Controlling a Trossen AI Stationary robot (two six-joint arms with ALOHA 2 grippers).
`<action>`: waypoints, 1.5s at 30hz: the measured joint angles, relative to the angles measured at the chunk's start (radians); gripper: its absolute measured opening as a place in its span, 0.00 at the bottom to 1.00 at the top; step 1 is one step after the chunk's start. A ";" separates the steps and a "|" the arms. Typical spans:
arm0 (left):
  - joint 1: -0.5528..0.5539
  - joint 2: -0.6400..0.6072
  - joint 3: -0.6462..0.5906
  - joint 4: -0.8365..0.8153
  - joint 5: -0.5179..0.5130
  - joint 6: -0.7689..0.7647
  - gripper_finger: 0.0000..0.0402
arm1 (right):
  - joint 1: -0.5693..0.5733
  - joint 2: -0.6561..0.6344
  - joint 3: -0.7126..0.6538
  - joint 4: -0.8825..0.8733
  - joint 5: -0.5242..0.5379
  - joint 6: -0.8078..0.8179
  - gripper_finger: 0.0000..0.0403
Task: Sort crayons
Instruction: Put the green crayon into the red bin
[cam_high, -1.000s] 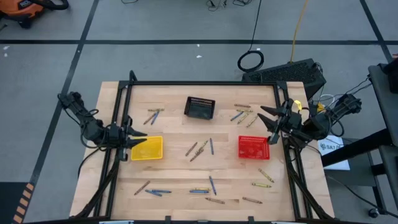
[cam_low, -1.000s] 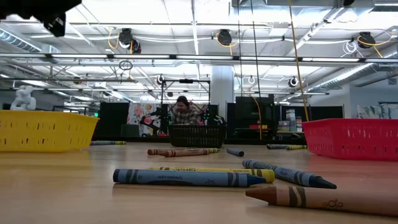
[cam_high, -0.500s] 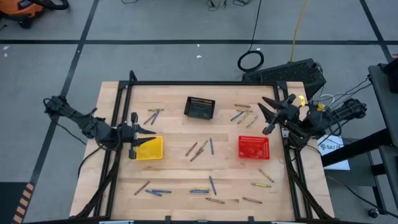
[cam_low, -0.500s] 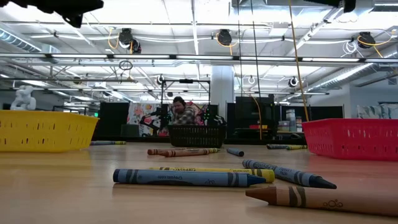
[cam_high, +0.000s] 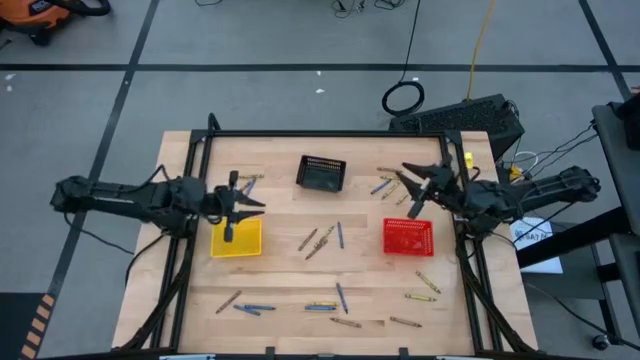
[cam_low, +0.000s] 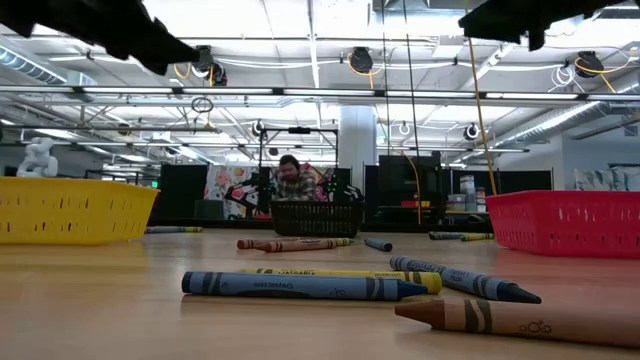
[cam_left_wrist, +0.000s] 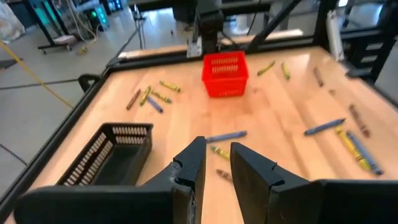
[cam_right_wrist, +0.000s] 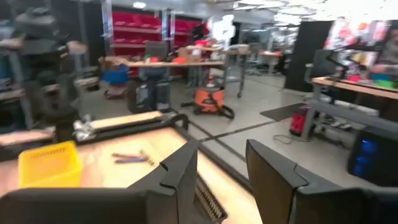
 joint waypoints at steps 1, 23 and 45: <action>0.027 0.013 0.000 0.002 0.021 0.006 0.20 | -0.016 0.013 0.000 0.000 -0.042 0.001 0.31; 0.236 0.116 0.000 0.028 0.124 0.030 0.20 | -0.315 0.220 0.065 -0.256 -0.667 0.186 0.31; 0.235 0.116 -0.001 0.004 0.121 0.029 0.20 | -0.531 0.530 0.365 -0.832 -0.800 -0.046 0.31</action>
